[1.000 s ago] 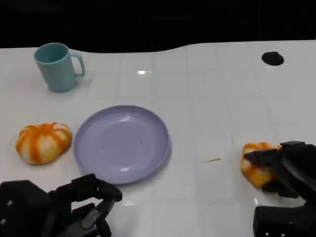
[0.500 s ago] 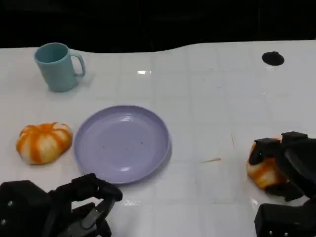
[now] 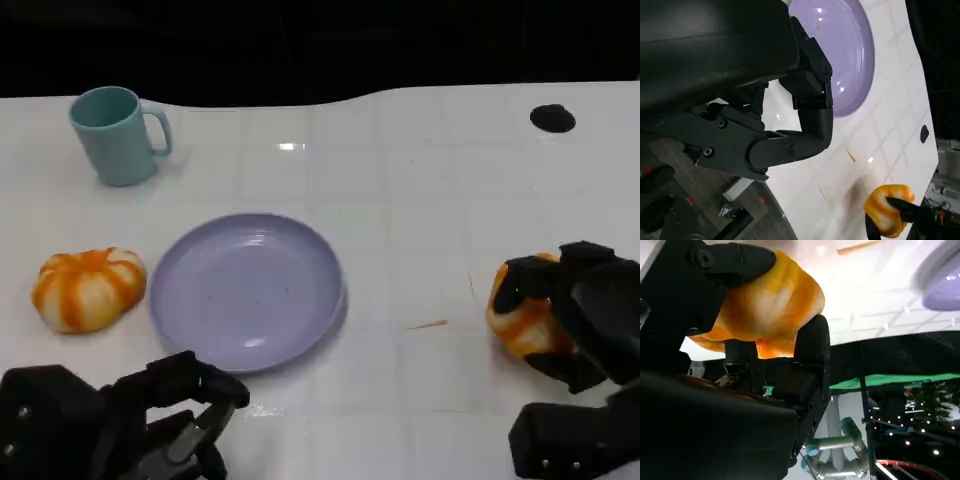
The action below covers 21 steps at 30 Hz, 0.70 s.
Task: Grasp the bread from the table and place it into the plate.
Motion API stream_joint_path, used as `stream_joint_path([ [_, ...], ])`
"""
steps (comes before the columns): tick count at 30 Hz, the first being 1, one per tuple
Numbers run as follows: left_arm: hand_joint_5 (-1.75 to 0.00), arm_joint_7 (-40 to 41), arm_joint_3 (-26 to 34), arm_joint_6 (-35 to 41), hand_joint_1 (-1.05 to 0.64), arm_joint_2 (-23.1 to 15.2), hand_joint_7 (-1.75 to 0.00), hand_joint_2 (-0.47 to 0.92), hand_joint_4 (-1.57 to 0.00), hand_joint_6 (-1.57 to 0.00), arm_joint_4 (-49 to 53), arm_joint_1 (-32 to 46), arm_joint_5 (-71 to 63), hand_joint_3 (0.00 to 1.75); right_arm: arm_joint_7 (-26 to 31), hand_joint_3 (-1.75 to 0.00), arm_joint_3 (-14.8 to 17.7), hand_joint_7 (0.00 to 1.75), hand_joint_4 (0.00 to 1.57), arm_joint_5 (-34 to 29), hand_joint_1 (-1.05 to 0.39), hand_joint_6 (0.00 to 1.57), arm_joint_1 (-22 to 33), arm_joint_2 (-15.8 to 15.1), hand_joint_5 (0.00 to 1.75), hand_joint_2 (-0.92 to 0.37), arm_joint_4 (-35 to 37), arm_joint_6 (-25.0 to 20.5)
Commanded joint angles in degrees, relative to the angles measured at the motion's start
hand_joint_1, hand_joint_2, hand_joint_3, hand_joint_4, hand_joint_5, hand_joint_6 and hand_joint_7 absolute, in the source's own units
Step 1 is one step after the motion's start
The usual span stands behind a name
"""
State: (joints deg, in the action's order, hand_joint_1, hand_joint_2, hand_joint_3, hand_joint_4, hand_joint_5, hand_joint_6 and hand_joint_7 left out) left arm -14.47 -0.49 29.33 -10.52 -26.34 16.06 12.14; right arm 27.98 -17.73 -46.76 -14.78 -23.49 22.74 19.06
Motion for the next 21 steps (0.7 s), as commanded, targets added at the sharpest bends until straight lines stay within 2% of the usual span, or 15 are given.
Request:
stream_joint_path([
  [1,-1.71,0.2,0.4,0.2,-0.44,-0.3,-1.26,0.92,-0.64,-0.64,-0.8,0.1,0.4,0.48,0.6,-1.36,0.3,1.36,1.00,1.7,-0.03,0.95,-1.5,0.8,1.75,-0.16,-1.4,2.2],
  [5,-1.71,0.4,0.3,0.3,-0.44,-0.6,-1.27,0.92,-0.63,-0.63,-0.8,0.0,0.0,0.48,-2.3,-1.42,-0.2,1.58,0.97,4.3,-0.06,0.83,-2.7,3.4,1.75,-0.15,-2.3,3.1],
  [7,-1.71,0.3,0.3,0.4,-0.44,-0.6,-1.27,0.92,-0.63,-0.64,-0.8,0.0,0.1,0.48,-4.3,-1.37,-0.5,1.52,0.97,5.5,-0.07,0.83,-3.3,4.7,1.75,-0.18,-2.7,3.4],
  [8,-1.71,0.2,0.3,0.4,-0.44,-0.6,-1.27,0.92,-0.63,-0.64,-0.8,0.0,0.2,0.48,-5.0,-1.34,-0.7,1.38,0.97,6.1,-0.08,0.88,-3.7,5.3,1.75,-0.18,-2.7,3.8],
  [10,-1.71,0.1,0.3,0.3,-0.43,-0.6,-1.27,0.92,-0.63,-0.63,-0.8,0.2,0.3,0.49,-6.6,-1.34,-1.1,1.27,0.99,6.8,-0.10,0.95,-4.6,7.5,1.75,-0.19,-2.7,3.1],
  [21,-1.74,-0.2,0.3,0.1,-0.42,-0.5,-1.28,0.92,-0.61,-0.61,-0.5,0.2,0.7,0.50,-9.7,-1.40,-3.1,1.27,1.01,7.6,-0.09,0.97,-9.8,14.7,1.75,-0.20,1.7,1.1],
])
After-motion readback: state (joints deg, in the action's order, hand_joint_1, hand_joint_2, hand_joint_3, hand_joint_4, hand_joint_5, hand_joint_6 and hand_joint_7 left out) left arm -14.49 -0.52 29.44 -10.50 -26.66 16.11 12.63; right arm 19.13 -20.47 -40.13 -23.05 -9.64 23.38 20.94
